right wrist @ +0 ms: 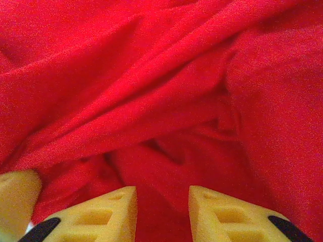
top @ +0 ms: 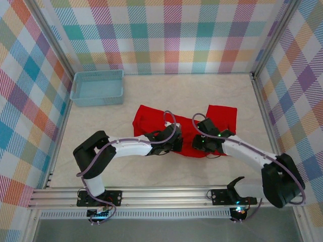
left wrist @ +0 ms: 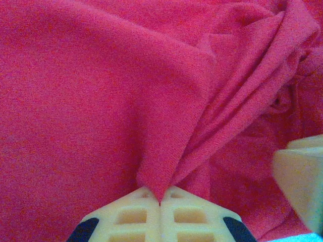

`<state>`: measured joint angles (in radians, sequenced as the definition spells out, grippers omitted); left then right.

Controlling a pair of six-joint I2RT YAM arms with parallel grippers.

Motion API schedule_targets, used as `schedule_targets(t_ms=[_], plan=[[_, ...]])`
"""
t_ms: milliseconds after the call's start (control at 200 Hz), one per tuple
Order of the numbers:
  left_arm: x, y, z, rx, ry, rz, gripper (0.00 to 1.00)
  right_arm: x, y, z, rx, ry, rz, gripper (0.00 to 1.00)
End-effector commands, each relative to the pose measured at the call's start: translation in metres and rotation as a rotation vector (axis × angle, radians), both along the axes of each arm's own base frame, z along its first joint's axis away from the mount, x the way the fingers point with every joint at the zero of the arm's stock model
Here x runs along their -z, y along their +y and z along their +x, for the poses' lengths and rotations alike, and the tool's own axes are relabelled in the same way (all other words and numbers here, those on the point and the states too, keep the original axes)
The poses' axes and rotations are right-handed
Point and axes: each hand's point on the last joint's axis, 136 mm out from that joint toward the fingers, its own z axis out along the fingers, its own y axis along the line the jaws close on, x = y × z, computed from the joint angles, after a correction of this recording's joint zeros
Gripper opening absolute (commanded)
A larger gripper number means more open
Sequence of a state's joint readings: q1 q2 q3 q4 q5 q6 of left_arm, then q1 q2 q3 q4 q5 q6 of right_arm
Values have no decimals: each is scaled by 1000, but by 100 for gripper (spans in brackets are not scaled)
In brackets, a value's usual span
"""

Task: Fold the inside-out t-shirt

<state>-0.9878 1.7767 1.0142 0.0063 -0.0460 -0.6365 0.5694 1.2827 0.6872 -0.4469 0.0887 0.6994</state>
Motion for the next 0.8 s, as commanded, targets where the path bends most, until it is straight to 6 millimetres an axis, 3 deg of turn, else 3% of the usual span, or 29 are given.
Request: schedule_targets(t_ms=[0,350,560,795], plan=[[-15,-3,-1,-2,-30,-20,0,-5,14,20,-33,-76,13,36],[-8,-7,-2,10,-14,-26,0,22,15,29,-33,-31,-84,41],[-4,-1,0,-13,-18,8,0,15,9,28,-25,-54,-111,10],[7,13,13,-85,-3,93,0,-24,19,14,-104,-143,-4,0]])
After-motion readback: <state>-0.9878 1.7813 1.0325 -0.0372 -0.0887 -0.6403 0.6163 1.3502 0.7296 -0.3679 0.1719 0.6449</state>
